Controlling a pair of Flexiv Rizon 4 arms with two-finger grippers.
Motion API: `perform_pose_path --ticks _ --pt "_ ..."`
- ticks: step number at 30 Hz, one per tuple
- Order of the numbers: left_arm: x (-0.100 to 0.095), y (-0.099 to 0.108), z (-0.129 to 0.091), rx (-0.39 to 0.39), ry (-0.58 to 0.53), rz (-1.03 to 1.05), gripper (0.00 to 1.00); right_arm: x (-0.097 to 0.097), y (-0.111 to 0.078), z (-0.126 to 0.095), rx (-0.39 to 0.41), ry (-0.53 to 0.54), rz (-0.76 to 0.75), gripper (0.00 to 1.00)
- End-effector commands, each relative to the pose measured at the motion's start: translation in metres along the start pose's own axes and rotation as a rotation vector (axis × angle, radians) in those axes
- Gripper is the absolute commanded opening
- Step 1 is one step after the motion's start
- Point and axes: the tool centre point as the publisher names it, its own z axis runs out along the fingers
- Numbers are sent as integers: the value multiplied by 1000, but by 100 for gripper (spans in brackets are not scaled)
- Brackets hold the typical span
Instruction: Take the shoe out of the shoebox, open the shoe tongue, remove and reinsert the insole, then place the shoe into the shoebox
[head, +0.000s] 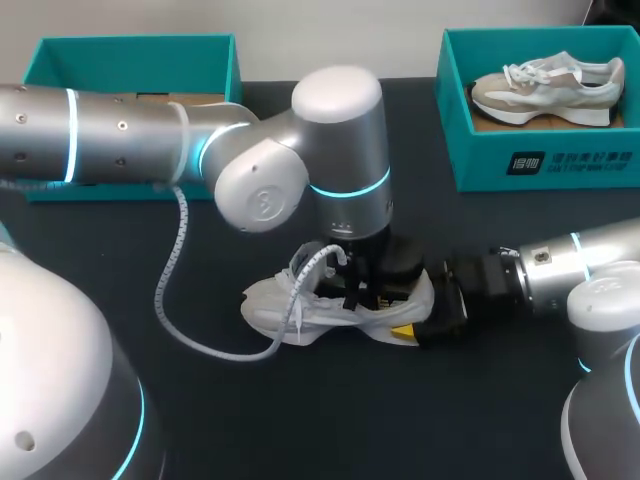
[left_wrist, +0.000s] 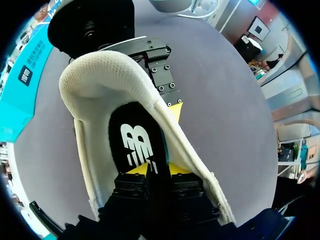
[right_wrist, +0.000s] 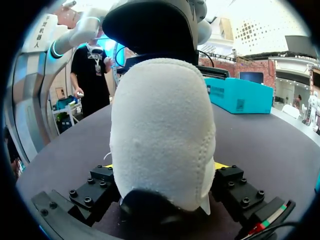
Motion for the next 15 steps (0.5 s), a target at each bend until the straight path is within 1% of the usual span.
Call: perform_pose_path --ticks 1,4,6,9,15 --pt "1 2 27 -9 -10 -5 0 -1 -3 5 5 -1 2 0" --pt "1 2 28 -21 -14 -6 0 -1 -3 5 5 -1 2 0" --pt "2 4 24 -20 -13 -4 0 -1 -3 5 5 -1 2 0" --pt "4 5 11 5 1 0 0 -1 -3 5 5 -1 2 0" --pt "6 8 -15 17 6 2 0 -1 -3 5 5 -1 2 0"
